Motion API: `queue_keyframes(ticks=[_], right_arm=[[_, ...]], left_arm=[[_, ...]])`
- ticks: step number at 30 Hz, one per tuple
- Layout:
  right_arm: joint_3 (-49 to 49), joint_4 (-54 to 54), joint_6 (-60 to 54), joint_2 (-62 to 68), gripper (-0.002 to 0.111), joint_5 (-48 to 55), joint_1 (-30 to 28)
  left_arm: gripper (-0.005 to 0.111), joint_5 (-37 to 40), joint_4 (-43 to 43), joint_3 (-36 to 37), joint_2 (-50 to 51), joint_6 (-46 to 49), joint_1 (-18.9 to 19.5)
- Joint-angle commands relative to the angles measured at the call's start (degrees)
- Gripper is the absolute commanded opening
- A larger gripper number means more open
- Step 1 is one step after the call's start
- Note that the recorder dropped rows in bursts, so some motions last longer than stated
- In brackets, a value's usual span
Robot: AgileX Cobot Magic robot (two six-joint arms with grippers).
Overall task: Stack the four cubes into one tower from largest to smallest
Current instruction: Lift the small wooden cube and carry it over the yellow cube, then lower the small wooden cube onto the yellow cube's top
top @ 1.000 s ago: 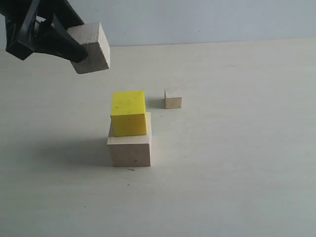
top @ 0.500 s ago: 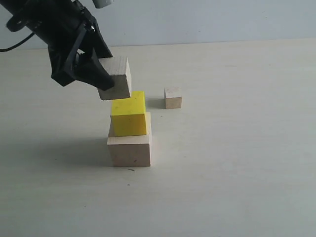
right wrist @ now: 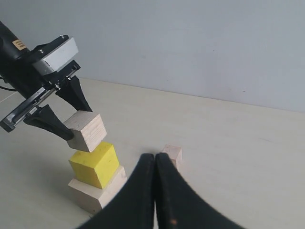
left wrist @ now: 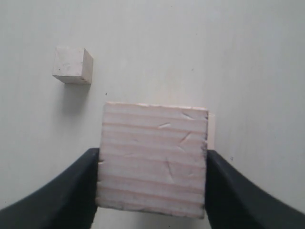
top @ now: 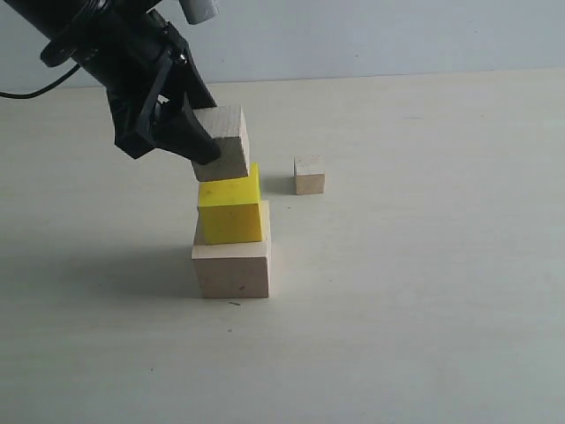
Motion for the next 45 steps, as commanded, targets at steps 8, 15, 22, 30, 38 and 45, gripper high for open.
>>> queue_keyframes(ticks=[8, 15, 22, 30, 38, 45], right_arm=[[-0.12, 0.56, 0.02, 0.13, 0.0, 0.19, 0.11], [-0.12, 0.56, 0.02, 0.13, 0.0, 0.53, 0.11], [-0.12, 0.56, 0.02, 0.13, 0.0, 0.53, 0.11], [-0.12, 0.56, 0.02, 0.13, 0.0, 0.53, 0.11], [-0.12, 0.56, 0.02, 0.13, 0.0, 0.53, 0.11], [-0.12, 0.56, 0.02, 0.13, 0.0, 0.53, 0.11]], left_arm=[[0.0, -1.17, 3.46, -0.39, -0.05, -4.11, -1.49], [0.0, 0.02, 2.42, -0.39, -0.05, -4.88, -1.49], [0.0, -0.2, 1.92, -0.39, 0.17, -4.0, -2.06], [0.0, -0.2, 2.47, -0.39, 2.69, -4.08, -2.15], [0.0, -0.55, 2.87, -0.39, 2.85, -4.08, -2.15], [0.006, 1.32, 4.62, -0.39, 2.85, -3.97, -2.15]])
